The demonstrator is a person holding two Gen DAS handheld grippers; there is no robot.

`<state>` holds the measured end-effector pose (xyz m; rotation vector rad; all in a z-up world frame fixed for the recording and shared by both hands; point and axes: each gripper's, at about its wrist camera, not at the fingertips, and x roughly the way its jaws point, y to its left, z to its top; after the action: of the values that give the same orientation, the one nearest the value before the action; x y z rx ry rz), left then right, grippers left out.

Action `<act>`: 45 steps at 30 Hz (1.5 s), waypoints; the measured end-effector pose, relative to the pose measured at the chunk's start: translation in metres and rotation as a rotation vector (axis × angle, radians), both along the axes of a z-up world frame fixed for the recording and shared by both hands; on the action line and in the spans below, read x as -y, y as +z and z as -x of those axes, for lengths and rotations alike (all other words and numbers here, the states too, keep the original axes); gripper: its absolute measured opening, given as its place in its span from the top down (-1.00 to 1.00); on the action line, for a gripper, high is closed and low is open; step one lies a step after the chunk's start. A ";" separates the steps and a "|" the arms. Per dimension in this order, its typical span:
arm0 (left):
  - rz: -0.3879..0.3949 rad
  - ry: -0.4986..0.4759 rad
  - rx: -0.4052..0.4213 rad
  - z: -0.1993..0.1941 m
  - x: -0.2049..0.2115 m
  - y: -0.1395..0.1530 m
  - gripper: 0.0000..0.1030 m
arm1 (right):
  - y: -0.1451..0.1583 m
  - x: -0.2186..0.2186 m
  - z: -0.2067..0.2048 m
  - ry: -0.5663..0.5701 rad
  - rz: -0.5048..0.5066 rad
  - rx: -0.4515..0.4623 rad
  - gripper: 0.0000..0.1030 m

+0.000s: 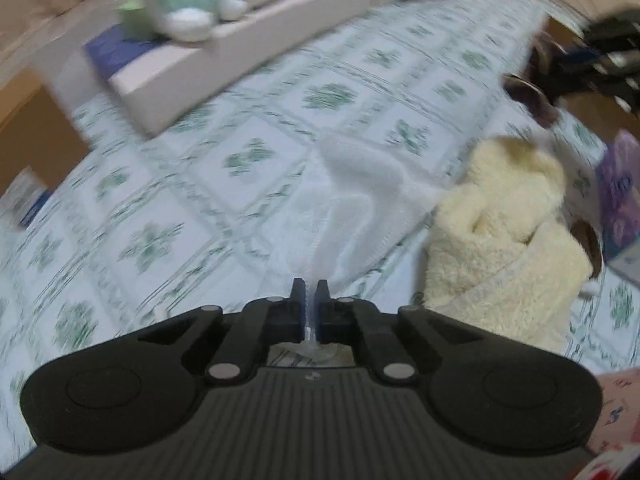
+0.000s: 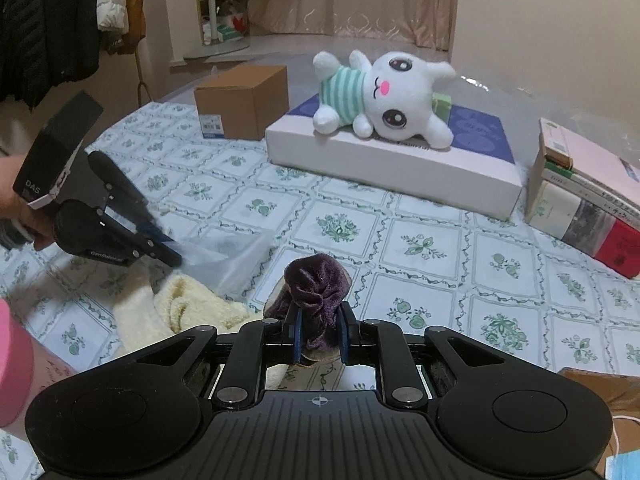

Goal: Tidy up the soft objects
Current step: 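Lift and carry the scrunchie and mesh bag in both tools over the cardboard tray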

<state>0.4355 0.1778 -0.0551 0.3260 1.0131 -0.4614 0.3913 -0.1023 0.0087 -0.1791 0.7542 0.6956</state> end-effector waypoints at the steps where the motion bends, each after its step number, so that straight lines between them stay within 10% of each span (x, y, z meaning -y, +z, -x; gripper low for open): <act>1: 0.004 0.042 0.009 0.003 -0.005 0.006 0.96 | 0.004 0.002 0.002 -0.004 -0.004 0.004 0.66; 18: 0.198 0.555 0.187 0.160 -0.047 0.123 0.97 | 0.071 0.042 0.107 -0.096 -0.133 0.017 0.66; 45: 0.493 0.581 0.368 0.364 0.083 0.184 0.97 | 0.083 0.142 0.278 -0.302 -0.301 0.031 0.66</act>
<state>0.0710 0.0947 0.1284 -0.3173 0.5666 -0.1018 0.1130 -0.2444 0.0921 0.1952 0.6212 0.5086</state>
